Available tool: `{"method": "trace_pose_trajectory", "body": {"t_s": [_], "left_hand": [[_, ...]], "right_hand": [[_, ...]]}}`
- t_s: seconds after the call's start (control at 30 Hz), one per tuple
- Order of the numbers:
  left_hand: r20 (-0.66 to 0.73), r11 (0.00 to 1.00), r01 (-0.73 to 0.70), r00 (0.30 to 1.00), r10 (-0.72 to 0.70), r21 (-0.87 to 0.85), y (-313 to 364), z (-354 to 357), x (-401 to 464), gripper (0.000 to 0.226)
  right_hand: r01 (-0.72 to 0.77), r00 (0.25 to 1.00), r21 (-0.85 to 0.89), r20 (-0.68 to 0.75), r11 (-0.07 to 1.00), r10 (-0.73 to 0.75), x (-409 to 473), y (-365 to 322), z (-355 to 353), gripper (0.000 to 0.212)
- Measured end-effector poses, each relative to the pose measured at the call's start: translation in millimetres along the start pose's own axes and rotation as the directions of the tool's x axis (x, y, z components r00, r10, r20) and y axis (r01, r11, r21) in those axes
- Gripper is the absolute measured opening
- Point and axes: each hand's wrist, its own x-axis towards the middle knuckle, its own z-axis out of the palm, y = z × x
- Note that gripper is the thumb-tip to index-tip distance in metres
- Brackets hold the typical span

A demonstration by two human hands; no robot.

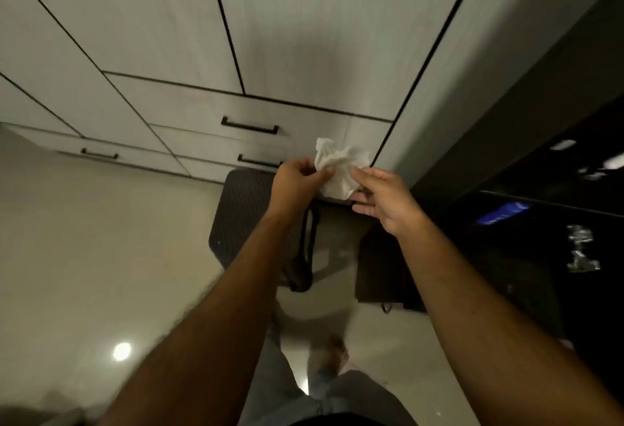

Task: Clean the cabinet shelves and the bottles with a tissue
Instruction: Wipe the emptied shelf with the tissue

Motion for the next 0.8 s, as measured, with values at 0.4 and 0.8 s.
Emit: {"method": "trace_pose_trajectory", "body": {"t_s": [0.4, 0.8], "left_hand": [[0.212, 0.977, -0.205, 0.959, 0.187, 0.064, 122.0, 40.3, -75.5, 0.013], [0.425, 0.976, -0.218, 0.881, 0.208, -0.025, 160.6, 87.7, -125.1, 0.018]], "right_hand": [[0.195, 0.979, 0.184, -0.097, 0.963, -0.180, -129.7, -57.3, -53.6, 0.015], [0.387, 0.892, 0.289, -0.359, 0.876, -0.276, -222.5, -60.1, -97.6, 0.021]]}}
